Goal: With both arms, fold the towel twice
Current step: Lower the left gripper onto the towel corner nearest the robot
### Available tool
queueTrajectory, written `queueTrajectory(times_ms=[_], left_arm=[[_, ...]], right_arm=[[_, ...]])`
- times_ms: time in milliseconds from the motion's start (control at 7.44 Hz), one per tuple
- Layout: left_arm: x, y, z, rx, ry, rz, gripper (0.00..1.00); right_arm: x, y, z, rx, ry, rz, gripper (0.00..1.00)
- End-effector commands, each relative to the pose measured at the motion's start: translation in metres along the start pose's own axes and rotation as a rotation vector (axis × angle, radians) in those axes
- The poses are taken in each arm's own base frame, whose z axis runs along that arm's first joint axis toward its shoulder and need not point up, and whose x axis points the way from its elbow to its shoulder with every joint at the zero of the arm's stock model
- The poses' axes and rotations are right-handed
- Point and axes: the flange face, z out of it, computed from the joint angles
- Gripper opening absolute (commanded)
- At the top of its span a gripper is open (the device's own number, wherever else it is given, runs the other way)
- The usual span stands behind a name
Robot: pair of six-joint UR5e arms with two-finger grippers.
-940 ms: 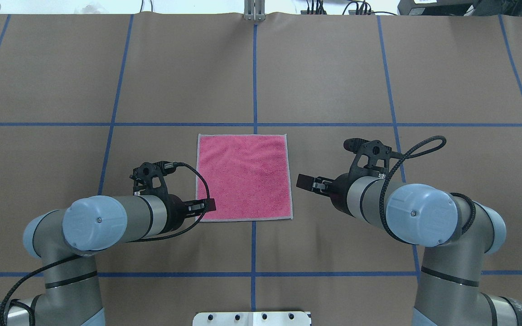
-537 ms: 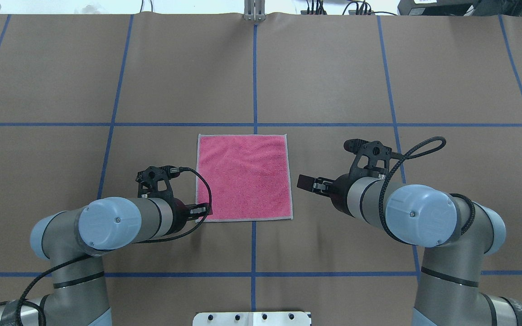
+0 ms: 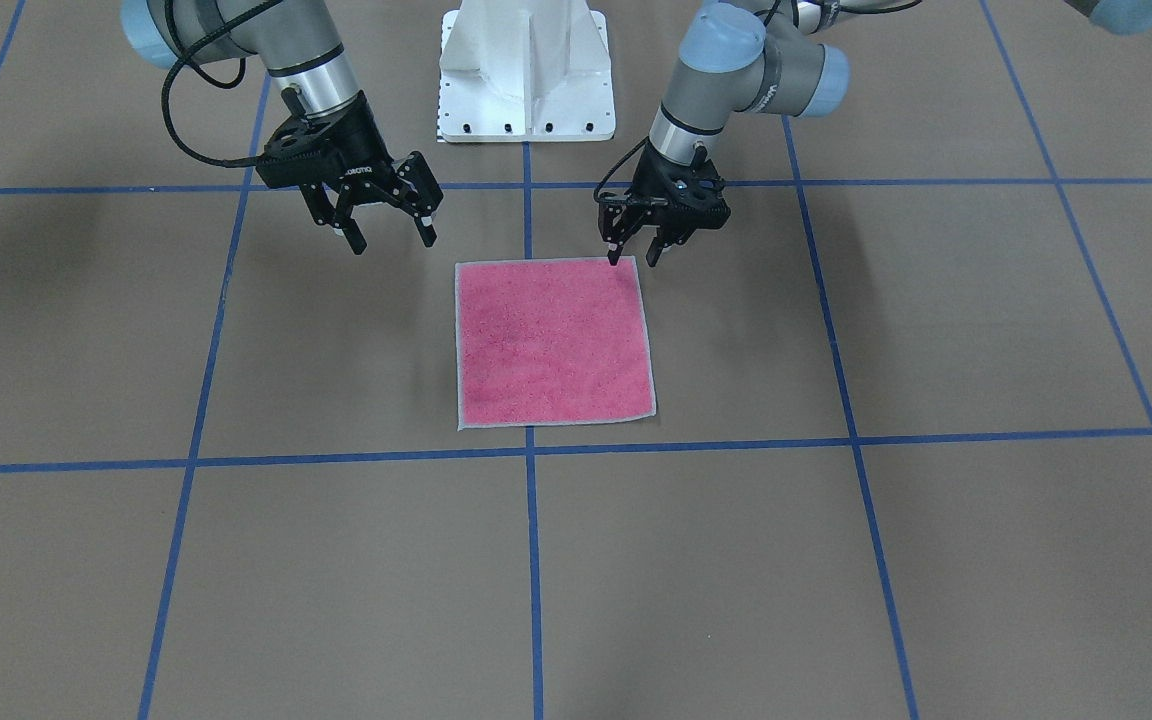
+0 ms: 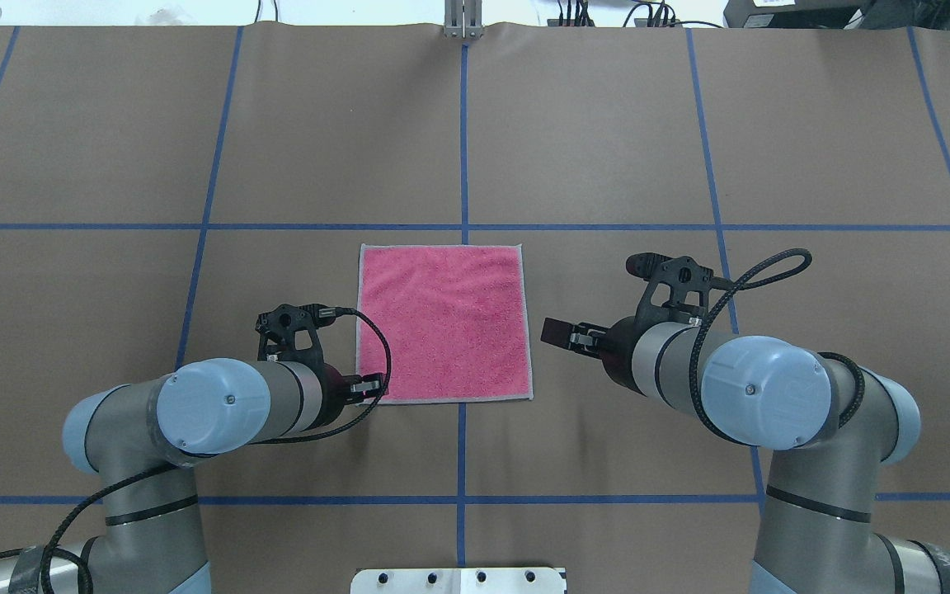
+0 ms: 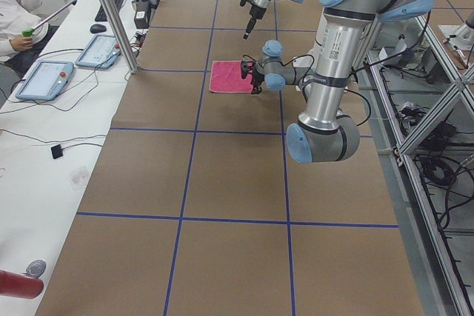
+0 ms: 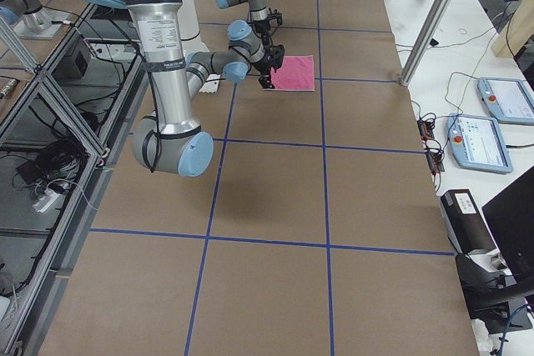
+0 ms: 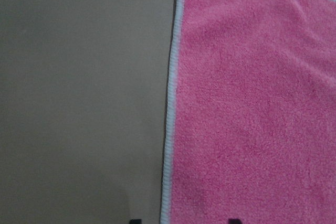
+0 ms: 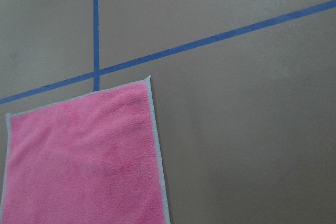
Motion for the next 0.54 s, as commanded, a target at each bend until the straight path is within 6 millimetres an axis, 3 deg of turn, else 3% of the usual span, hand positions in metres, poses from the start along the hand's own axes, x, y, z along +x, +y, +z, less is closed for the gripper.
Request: queueTrajectory(times_ms=[0, 403], left_arm=[[0.002, 0.005, 0.001, -0.008, 0.000, 0.005, 0.59], [0.015, 0.005, 0.010, -0.009, 0.003, 0.006, 0.57]], right_arm=[[0.001, 0.000, 0.000, 0.000, 0.001, 0.000, 0.99], [0.001, 0.000, 0.000, 0.000, 0.001, 0.000, 0.99]])
